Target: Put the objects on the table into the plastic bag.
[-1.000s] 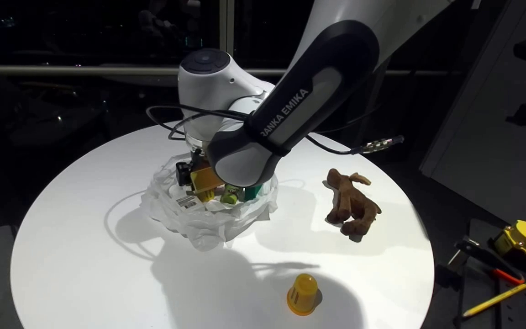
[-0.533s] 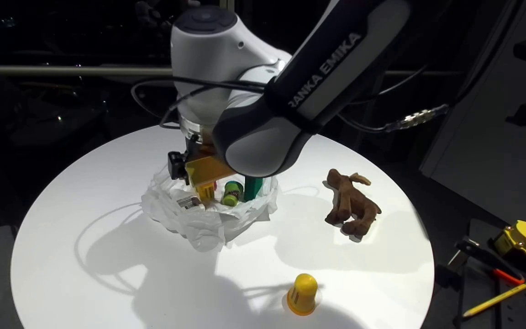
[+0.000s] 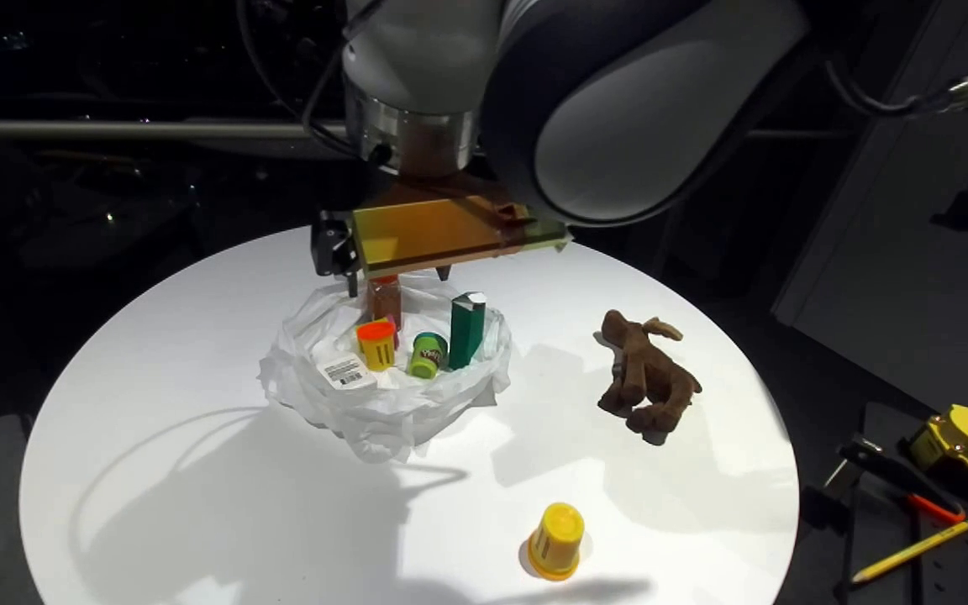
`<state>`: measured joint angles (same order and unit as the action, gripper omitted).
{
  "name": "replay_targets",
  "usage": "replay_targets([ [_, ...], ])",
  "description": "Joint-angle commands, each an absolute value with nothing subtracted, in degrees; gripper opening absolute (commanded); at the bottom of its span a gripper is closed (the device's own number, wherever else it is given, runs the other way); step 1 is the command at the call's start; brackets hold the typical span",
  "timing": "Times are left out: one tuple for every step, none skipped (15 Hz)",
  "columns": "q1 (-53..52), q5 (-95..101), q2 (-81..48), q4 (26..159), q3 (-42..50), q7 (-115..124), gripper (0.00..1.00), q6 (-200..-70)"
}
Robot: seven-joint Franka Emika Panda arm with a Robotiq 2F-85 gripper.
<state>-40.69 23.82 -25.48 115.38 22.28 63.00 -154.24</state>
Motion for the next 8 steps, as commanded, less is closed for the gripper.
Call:
replay_targets([
  [-35.84, 22.59, -17.07, 125.65, 16.31, 64.49, 1.0, -152.77],
  [-33.92, 21.27, -16.17, 127.43, 14.33, 64.0, 1.0, -152.67],
  [-31.46, 19.38, -15.28, 129.56, 11.86, 62.75, 1.0, -153.03],
  [-29.07, 17.46, -14.8, 131.09, 9.56, 61.75, 1.0, -153.29],
  [-26.38, 15.03, -14.29, 132.99, 7.02, 60.29, 1.0, -153.65],
  [-24.09, 12.98, -14.09, 134.06, 4.94, 59.38, 1.0, -153.48],
  [-22.04, 10.49, -13.8, 135.51, 3.03, 57.92, 1.0, -153.25],
  [-20.3, 8.23, -13.84, 136.23, 1.52, 56.54, 1.0, -152.95],
])
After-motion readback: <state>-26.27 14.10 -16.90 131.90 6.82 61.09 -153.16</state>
